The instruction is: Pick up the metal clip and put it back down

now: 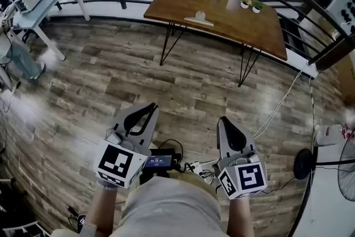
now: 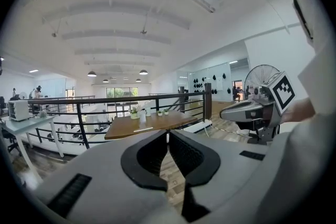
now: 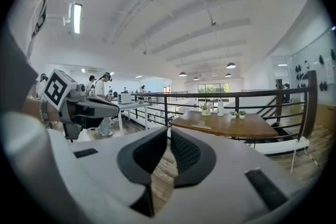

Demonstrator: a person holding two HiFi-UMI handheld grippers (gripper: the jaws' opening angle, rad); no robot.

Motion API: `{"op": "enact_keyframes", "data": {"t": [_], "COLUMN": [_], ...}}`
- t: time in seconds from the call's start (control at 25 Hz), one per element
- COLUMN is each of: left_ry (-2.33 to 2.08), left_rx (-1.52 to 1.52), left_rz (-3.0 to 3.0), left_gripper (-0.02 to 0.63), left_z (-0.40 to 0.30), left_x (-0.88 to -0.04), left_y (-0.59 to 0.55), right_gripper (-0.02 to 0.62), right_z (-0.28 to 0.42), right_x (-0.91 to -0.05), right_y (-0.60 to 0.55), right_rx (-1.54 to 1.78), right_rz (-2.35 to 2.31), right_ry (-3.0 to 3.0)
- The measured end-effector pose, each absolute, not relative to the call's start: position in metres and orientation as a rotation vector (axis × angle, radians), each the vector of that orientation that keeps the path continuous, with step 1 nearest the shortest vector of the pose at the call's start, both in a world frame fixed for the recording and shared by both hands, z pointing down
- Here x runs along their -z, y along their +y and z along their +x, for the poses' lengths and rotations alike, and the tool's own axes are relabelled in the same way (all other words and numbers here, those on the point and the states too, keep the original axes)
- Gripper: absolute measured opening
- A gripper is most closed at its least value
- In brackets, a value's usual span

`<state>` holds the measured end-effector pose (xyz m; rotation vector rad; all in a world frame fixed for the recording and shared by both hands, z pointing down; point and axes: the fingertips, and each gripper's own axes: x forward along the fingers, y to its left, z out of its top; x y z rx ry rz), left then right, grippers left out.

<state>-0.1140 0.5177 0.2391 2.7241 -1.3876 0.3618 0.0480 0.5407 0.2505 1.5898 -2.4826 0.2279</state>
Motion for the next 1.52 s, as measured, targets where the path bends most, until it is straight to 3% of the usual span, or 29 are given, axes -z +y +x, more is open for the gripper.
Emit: {"op": "enact_keyframes", "data": {"t": [0.04,0.24,0.28,0.4,1.52], "left_ry": [-1.379,-1.402,-1.395,-1.359,-1.348], "left_rx": [-0.367,-0.393,-0.384,-0.355,-0.373], "left_rz": [2.719,2.688,2.686,2.685,2.764], "left_gripper": [0.018,0.024,0.031,0.114,0.132], "left_z": [-0.114,-0.116,-0.115,-0.111,-0.082], "left_x": [-0.243,-0.252,-0.252,-0.252,-0.247], "left_y": [0.518,0.516,0.516,0.518,0.477], "right_gripper": [0.053,0.098,0.136,0.167,0.166], "right_z": [0.046,0.041,0.041,0.042,0.083], "right_x": [-0.252,-0.258,-0.259,-0.26,-0.268], "right_y": [0.541,0.54,0.54,0.541,0.51], "right_rx": [-0.232,-0.26,-0.265,-0.273,-0.304], "right_rz": [1.581,1.554,1.55,1.563,1.688], "right_ry": [-2.487,-2.496,-2.498,-2.504,-2.461]}}
